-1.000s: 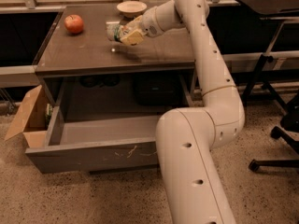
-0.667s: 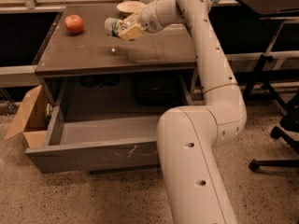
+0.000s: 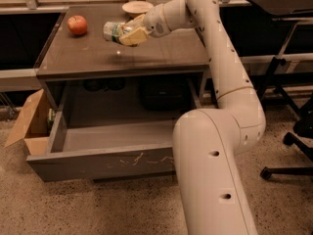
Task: Place 7up can into top drawer
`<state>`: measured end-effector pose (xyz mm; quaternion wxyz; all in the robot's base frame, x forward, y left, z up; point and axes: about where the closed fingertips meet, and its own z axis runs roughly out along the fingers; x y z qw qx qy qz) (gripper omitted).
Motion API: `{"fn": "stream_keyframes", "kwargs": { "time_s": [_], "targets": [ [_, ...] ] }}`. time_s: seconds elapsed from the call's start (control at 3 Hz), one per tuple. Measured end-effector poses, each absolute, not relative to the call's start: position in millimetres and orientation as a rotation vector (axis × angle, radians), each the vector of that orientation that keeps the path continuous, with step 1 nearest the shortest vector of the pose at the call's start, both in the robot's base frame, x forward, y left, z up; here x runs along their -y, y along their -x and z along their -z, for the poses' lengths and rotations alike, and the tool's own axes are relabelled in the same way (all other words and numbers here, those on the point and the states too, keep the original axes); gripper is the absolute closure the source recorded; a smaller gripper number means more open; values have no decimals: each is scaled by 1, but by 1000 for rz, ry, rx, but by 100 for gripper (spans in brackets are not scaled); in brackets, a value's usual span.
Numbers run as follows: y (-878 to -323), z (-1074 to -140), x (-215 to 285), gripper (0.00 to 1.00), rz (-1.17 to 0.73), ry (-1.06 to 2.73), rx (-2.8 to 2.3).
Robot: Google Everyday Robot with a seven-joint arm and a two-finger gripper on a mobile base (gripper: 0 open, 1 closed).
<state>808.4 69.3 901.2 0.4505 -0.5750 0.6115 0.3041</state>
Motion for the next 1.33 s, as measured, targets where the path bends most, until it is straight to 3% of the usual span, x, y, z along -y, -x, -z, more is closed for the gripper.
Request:
{"fn": "stream_keyframes", "kwargs": {
  "time_s": [1.33],
  "targets": [
    [-761, -880, -68, 100, -885, 1545, -1503]
  ]
}}
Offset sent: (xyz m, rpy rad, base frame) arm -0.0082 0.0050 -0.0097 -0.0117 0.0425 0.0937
